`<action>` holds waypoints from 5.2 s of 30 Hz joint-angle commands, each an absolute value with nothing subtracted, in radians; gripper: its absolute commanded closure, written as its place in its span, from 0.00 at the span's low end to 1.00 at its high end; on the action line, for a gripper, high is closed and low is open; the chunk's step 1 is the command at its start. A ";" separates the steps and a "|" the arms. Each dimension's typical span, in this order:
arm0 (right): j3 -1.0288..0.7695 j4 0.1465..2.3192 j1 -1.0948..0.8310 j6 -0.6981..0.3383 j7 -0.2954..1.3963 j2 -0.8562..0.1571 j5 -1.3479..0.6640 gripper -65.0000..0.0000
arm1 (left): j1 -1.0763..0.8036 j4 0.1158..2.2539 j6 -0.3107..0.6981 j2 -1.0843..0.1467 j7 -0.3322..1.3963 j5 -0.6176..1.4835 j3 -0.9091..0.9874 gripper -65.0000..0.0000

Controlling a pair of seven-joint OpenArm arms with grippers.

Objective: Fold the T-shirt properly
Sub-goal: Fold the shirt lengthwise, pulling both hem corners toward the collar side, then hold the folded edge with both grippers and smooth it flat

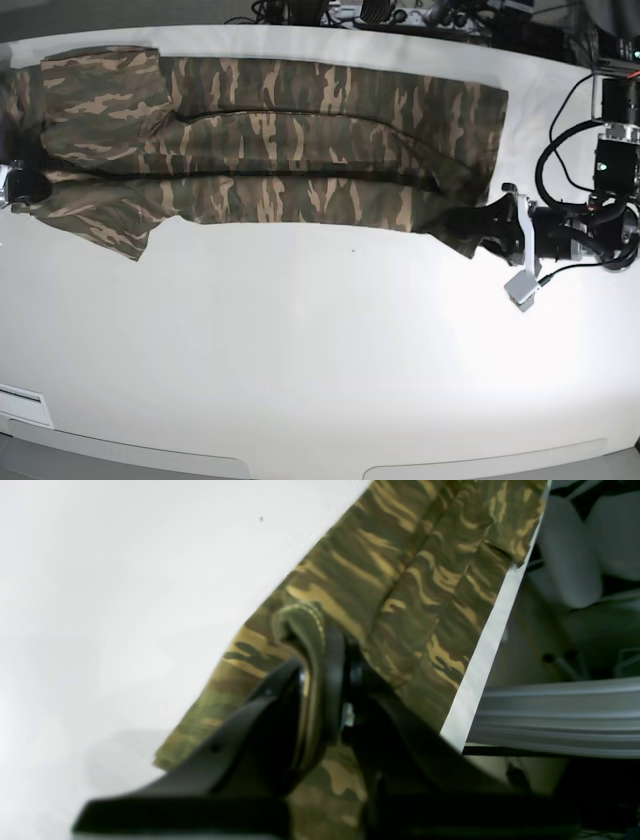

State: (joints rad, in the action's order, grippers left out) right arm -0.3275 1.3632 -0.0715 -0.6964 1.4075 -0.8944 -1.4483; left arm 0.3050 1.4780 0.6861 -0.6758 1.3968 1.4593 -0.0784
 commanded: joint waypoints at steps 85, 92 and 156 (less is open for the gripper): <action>-0.356 1.385 -0.006 -0.698 1.170 -0.833 -1.153 0.47 | 0.175 1.566 0.698 -0.751 1.114 1.230 -0.071 0.52; -0.356 1.383 -0.006 -0.583 0.989 -0.733 -0.840 0.43 | 0.175 1.566 0.698 -0.751 1.114 1.230 -0.071 0.52; -0.590 1.871 -0.529 -0.698 1.396 -0.693 -1.484 1.00 | 0.175 1.566 0.698 -0.751 1.114 1.239 -0.071 0.52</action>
